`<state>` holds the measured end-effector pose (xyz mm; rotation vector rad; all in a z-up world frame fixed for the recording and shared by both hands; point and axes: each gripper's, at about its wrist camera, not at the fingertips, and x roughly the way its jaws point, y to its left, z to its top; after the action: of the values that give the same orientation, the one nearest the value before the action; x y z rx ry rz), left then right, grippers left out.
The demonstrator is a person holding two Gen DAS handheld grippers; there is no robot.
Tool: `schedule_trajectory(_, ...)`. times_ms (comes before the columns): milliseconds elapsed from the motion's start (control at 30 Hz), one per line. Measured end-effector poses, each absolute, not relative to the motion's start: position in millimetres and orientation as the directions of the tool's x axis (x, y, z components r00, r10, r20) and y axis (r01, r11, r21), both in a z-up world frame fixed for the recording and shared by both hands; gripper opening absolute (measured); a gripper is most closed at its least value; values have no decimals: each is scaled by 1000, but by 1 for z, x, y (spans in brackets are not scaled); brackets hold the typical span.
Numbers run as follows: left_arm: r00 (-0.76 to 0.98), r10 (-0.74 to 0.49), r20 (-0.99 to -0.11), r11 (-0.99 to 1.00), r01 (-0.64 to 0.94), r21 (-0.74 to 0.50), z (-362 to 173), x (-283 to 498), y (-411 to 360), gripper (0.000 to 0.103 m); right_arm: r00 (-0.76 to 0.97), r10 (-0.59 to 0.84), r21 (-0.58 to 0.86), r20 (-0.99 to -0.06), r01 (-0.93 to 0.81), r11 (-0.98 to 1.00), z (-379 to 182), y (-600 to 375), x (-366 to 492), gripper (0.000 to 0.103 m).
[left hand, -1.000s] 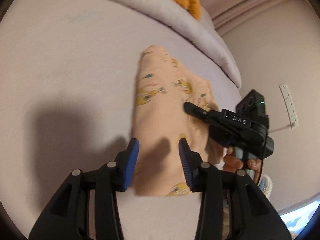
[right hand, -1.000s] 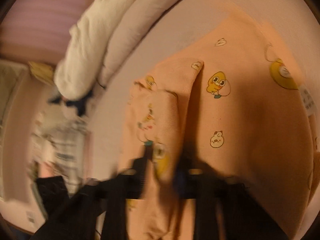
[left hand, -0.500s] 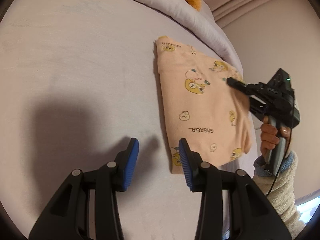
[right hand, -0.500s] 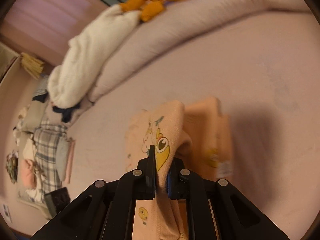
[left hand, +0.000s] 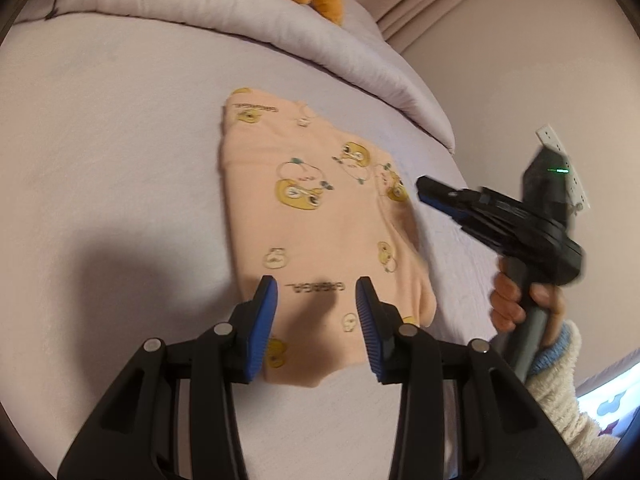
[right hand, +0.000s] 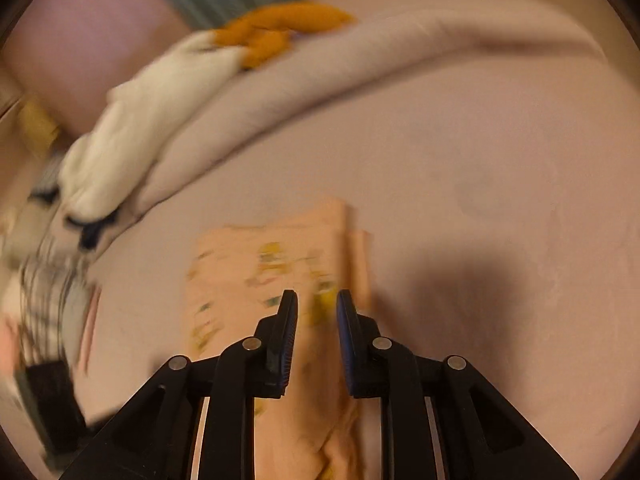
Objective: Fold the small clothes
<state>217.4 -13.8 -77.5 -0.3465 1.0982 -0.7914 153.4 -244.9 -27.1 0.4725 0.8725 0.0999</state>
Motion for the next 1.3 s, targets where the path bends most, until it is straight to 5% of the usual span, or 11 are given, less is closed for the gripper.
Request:
schedule_trajectory(233, 194, -708, -679, 677, 460, -574, -89, 206, -29, 33, 535, 365, 336, -762, -155, 929, -39, -190, 119, 18)
schedule_trajectory(300, 186, -686, -703, 691, 471, -549, -96, 203, -30, 30, 499, 287, 240, -818, -157, 958, -56, -183, 116, 17)
schedule_trajectory(333, 177, -678, -714, 695, 471, -543, -100, 201, -29, 28, 494, 219, 168, -841, -145, 975, -66, -184, 115, 2)
schedule_trajectory(400, 169, -663, -729, 703, 476, -529, -108, 200, -30, 24, 510, 163, 112, -844, -130, 985, -73, -190, 117, 0)
schedule_trajectory(800, 175, -631, -755, 719, 498, -485, -109, 189, -26, 24, 561, 168, 144, -811, -86, 986, -52, -208, 96, 0)
schedule_trajectory(967, 179, -621, -763, 729, 489, -479, -110, 188, -30, 25, 542, 298, 231, -786, -190, 954, -54, -183, 94, 0)
schedule_trajectory(1133, 178, -619, -765, 732, 482, -481, -111, 188, -29, 25, 505, 191, 171, -842, -87, 982, -77, -199, 105, 0)
schedule_trajectory(1233, 184, -613, -768, 738, 481, -474, -111, 188, -29, 25, 497, 8, 50, -868, 73, 996, -78, -225, 111, 0)
schedule_trajectory(1300, 189, -614, -767, 739, 479, -474, -110, 188, -28, 25, 509, 62, 122, -859, 84, 989, -72, -239, 107, 0)
